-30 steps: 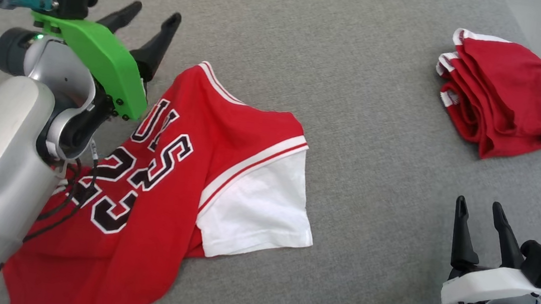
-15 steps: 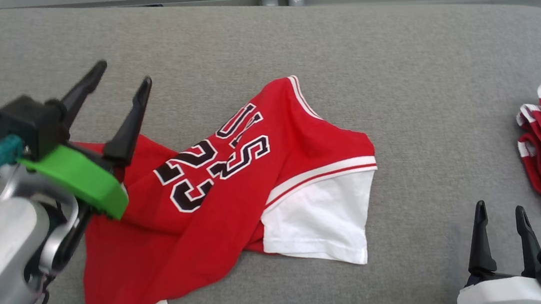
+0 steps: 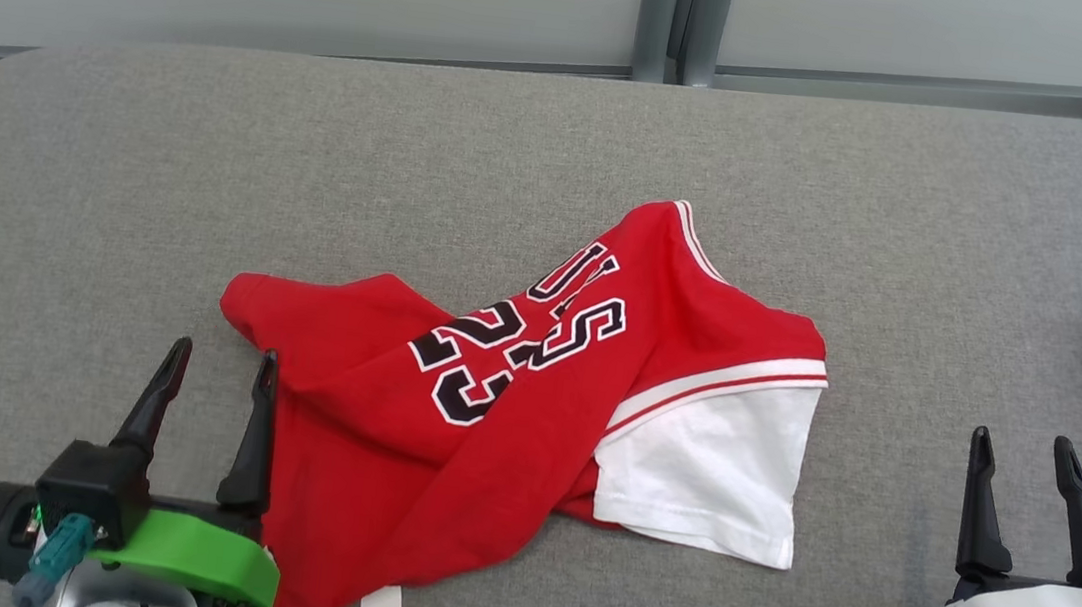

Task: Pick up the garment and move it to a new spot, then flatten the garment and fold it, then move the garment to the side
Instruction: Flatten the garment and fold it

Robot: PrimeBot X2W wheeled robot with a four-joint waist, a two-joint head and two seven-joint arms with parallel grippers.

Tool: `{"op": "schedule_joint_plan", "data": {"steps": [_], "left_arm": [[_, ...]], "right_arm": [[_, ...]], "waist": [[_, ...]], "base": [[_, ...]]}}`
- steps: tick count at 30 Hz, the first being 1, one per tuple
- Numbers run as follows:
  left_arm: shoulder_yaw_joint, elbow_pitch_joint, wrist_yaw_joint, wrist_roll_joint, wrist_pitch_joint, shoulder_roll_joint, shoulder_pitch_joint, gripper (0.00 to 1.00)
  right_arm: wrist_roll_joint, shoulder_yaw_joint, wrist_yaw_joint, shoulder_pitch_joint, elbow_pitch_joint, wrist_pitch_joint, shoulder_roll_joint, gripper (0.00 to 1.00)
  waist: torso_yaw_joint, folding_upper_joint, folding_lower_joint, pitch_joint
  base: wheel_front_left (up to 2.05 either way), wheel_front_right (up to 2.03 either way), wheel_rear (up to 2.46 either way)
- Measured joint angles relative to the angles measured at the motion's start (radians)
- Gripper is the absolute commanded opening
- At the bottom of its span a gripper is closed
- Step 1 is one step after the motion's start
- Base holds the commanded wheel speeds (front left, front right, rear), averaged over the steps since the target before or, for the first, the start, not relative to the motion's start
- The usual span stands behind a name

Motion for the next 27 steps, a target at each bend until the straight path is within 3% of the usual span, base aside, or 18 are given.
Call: {"op": "schedule_joint_plan", "data": {"steps": [7, 17, 27], "left_arm": [[0.107, -0.005, -0.074, 0.132, -0.002, -0.061, 0.123, 1.0], [0.278, 0.061, -0.248, 0.248, -0.003, -0.128, 0.267, 1.0], [0.432, 0.129, -0.381, 0.328, -0.004, -0.208, 0.311, 1.0]], "right_arm": [[-0.022, -0.01, 0.0, 0.052, -0.012, 0.0, 0.0, 1.0], [-0.037, -0.016, 0.0, 0.104, -0.004, 0.0, 0.0, 1.0], [-0.03, -0.009, 0.0, 0.118, 0.013, 0.0, 0.0, 1.0]], "waist": [[0.007, 0.0, 0.0, -0.037], [0.016, 0.0, 0.0, -0.1], [0.027, 0.0, 0.0, -0.125]], "base": [[0.0, 0.0, 0.0], [0.0, 0.0, 0.0], [0.0, 0.0, 0.0]]}}
